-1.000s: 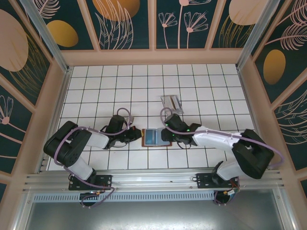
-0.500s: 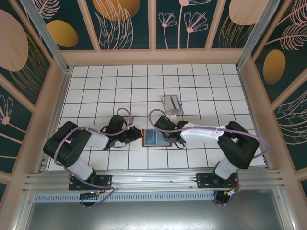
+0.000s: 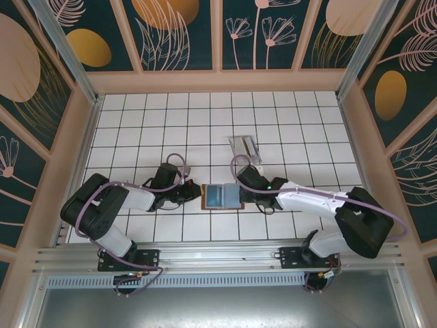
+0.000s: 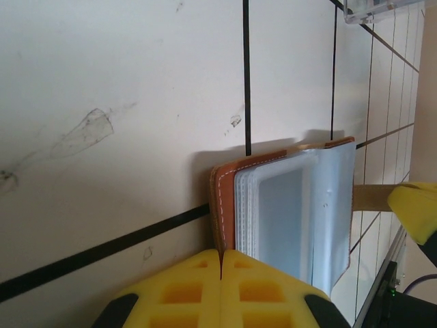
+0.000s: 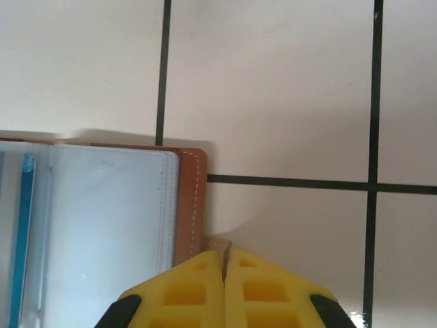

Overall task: Put the credit cards into the card holder
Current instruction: Close the card holder at the bottom-center of the table.

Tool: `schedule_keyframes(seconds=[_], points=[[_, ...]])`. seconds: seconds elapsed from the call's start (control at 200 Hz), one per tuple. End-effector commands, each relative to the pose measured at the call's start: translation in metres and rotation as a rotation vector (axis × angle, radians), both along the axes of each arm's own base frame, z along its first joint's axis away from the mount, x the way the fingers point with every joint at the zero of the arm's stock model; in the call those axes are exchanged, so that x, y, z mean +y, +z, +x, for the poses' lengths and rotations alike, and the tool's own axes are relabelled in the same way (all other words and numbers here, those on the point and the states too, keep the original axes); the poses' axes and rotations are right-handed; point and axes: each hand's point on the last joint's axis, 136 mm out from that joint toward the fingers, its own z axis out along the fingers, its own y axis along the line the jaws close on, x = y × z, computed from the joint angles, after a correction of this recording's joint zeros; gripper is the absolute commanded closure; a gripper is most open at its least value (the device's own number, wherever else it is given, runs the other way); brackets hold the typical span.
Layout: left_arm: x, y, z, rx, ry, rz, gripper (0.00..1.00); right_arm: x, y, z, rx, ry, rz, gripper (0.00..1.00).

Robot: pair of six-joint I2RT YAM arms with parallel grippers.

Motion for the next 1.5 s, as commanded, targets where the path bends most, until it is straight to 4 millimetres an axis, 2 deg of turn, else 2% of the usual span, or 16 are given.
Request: schedule_keyframes(seconds=[0.0, 0.125, 0.335, 0.516, 0.591, 0.716, 0.826, 0.936, 1.001, 1.031, 1.136, 1.176, 1.286, 1.491], points=[[-0.005, 0.016, 0.0, -0.02, -0.028, -0.03, 1.0, 0.025, 0.005, -0.001, 0.011, 0.071, 0.222, 1.0], [-0.02, 0.044, 0.001, -0.048, -0.058, -0.146, 1.0, 0.036, -0.003, -0.004, 0.046, 0.103, 0.3, 1.0], [-0.031, 0.073, 0.001, -0.093, -0.098, -0.212, 0.88, 0.059, -0.003, -0.005, 0.069, 0.155, 0.402, 1.0], [-0.048, 0.086, -0.007, -0.105, -0.12, -0.277, 0.85, 0.078, -0.002, -0.003, 0.083, 0.191, 0.481, 1.0], [-0.055, 0.088, -0.008, -0.102, -0.12, -0.306, 0.78, 0.084, -0.002, -0.001, 0.091, 0.196, 0.513, 1.0], [-0.056, 0.075, -0.007, -0.091, -0.102, -0.274, 0.68, 0.084, -0.003, -0.002, 0.092, 0.194, 0.526, 1.0], [-0.059, 0.062, -0.007, -0.065, -0.094, -0.265, 0.68, 0.076, -0.002, -0.004, 0.087, 0.178, 0.531, 1.0], [-0.061, 0.04, -0.006, -0.038, -0.082, -0.22, 0.71, 0.063, 0.0, -0.007, 0.071, 0.164, 0.515, 1.0], [-0.064, 0.037, -0.006, -0.032, -0.08, -0.233, 0.74, 0.054, 0.001, -0.007, 0.067, 0.148, 0.508, 0.95], [-0.063, 0.028, -0.007, -0.006, -0.074, -0.228, 0.76, 0.051, 0.001, -0.007, 0.064, 0.143, 0.507, 0.92], [-0.062, 0.022, -0.006, -0.003, -0.06, -0.213, 0.79, 0.039, 0.004, -0.008, 0.046, 0.129, 0.49, 0.76], [-0.061, 0.019, -0.005, 0.001, -0.059, -0.197, 0.8, 0.036, 0.006, -0.007, 0.041, 0.125, 0.482, 0.74], [-0.057, 0.014, -0.006, 0.006, -0.047, -0.166, 0.83, 0.032, 0.009, -0.005, 0.043, 0.122, 0.479, 0.77], [-0.049, 0.001, -0.009, 0.023, -0.034, -0.112, 0.83, 0.038, 0.009, -0.007, 0.066, 0.15, 0.488, 0.96]])
